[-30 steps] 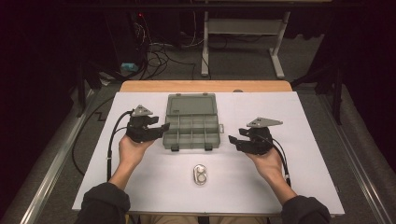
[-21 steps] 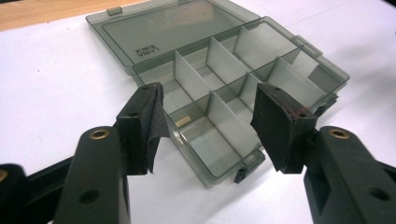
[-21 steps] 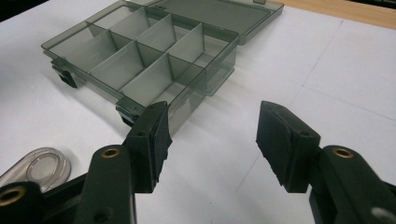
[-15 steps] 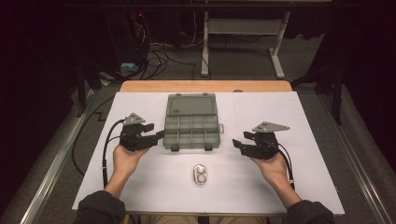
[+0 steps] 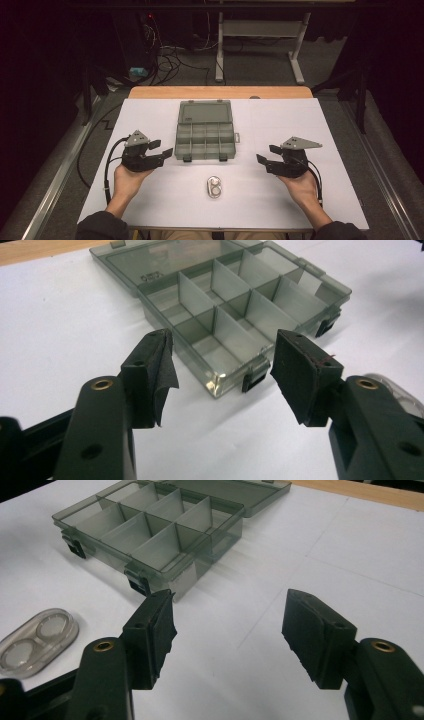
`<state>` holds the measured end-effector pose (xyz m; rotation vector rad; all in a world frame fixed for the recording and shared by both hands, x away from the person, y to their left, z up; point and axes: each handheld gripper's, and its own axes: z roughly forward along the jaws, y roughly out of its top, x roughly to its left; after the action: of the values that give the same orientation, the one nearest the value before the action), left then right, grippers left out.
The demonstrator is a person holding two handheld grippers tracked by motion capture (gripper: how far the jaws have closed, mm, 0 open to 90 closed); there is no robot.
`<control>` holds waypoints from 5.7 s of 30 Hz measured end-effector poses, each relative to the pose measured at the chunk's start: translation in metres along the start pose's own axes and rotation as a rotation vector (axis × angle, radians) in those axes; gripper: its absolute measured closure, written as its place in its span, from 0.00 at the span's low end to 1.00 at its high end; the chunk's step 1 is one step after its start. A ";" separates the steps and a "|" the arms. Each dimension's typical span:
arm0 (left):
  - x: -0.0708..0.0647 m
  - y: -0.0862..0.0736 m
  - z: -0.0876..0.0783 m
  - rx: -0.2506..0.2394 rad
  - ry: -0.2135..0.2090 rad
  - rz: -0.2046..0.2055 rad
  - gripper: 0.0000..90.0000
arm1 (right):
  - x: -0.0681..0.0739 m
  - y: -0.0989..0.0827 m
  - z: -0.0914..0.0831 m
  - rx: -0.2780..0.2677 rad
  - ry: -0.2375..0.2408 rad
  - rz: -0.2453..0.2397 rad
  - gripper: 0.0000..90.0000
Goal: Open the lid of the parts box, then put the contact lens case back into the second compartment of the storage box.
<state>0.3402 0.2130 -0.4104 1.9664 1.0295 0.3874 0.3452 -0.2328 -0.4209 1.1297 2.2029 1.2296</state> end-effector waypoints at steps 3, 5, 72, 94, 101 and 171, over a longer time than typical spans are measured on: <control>0.001 -0.007 -0.004 -0.003 0.002 -0.003 0.45 | -0.002 -0.004 -0.005 -0.008 -0.002 0.007 0.40; 0.001 -0.010 -0.006 -0.011 0.004 -0.002 0.45 | -0.004 -0.006 -0.007 -0.014 -0.005 0.012 0.40; 0.006 -0.075 -0.031 -0.100 0.024 -0.077 0.40 | -0.026 -0.096 -0.082 -0.218 -0.179 0.127 0.32; -0.035 -0.039 -0.021 -0.017 -0.098 0.000 0.40 | -0.023 -0.097 -0.083 -0.196 -0.168 0.135 0.34; -0.046 -0.027 -0.012 0.038 -0.157 0.002 0.40 | -0.023 -0.094 -0.081 -0.193 -0.160 0.130 0.35; -0.141 0.001 0.099 0.476 -0.137 0.269 0.33 | -0.027 -0.093 -0.082 -0.188 -0.160 0.146 0.36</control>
<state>0.3144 0.0479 -0.4516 2.5331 0.8204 0.1538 0.2652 -0.3252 -0.4554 1.2809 1.8745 1.3241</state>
